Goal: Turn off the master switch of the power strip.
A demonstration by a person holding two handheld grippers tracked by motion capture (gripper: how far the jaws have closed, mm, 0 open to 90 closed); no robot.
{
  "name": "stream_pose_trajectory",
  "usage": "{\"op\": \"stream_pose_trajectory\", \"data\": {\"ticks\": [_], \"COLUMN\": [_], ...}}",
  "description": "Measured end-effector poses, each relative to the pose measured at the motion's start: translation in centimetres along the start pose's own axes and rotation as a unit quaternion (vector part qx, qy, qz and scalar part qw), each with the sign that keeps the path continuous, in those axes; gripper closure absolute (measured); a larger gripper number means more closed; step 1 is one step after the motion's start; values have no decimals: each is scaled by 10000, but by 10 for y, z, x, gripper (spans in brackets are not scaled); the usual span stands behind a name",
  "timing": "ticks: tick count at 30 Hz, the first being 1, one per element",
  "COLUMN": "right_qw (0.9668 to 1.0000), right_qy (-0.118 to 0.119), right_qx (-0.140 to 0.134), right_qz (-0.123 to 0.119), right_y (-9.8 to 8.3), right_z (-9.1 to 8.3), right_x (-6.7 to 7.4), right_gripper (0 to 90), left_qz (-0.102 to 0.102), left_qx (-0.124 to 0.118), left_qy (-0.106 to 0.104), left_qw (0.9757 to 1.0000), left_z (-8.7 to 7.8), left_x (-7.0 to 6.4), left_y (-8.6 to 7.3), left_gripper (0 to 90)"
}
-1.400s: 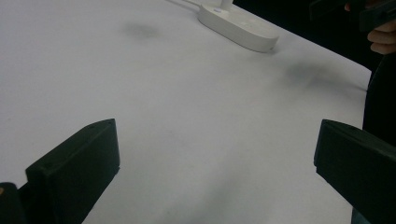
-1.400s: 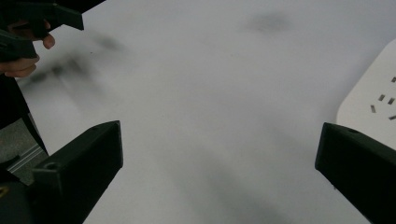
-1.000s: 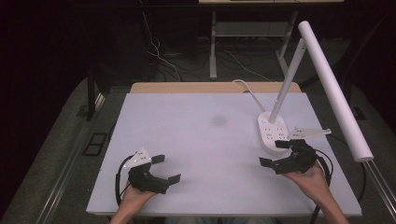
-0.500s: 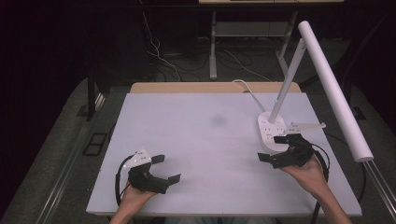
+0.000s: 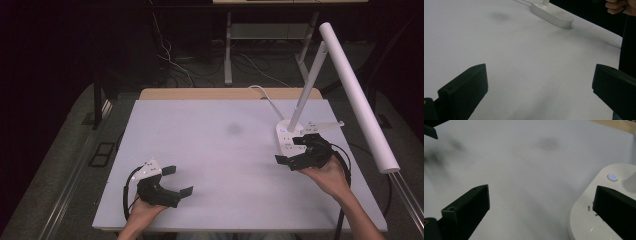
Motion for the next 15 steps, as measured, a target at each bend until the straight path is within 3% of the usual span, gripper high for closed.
{"op": "stream_pose_trajectory", "data": {"ticks": [15], "right_qw": [9997], "right_qy": [-136], "right_qx": [187], "right_qz": [-59], "right_y": [9], "right_z": [13], "right_x": [-16], "right_gripper": [2], "left_qz": [-1], "left_qx": [2], "left_qy": [6], "left_qw": [10000], "left_z": [0], "left_x": [0], "left_y": [0], "left_gripper": [0]}}
Point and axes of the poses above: each handheld gripper's, and its own axes: z roughly forward along the jaws, y roughly out of its top, x roughly to its left, the point moved 2 cm from there along z, roughly forward along the jaws, and after that the axes turned 5 degrees about x, right-handed, at the moved point
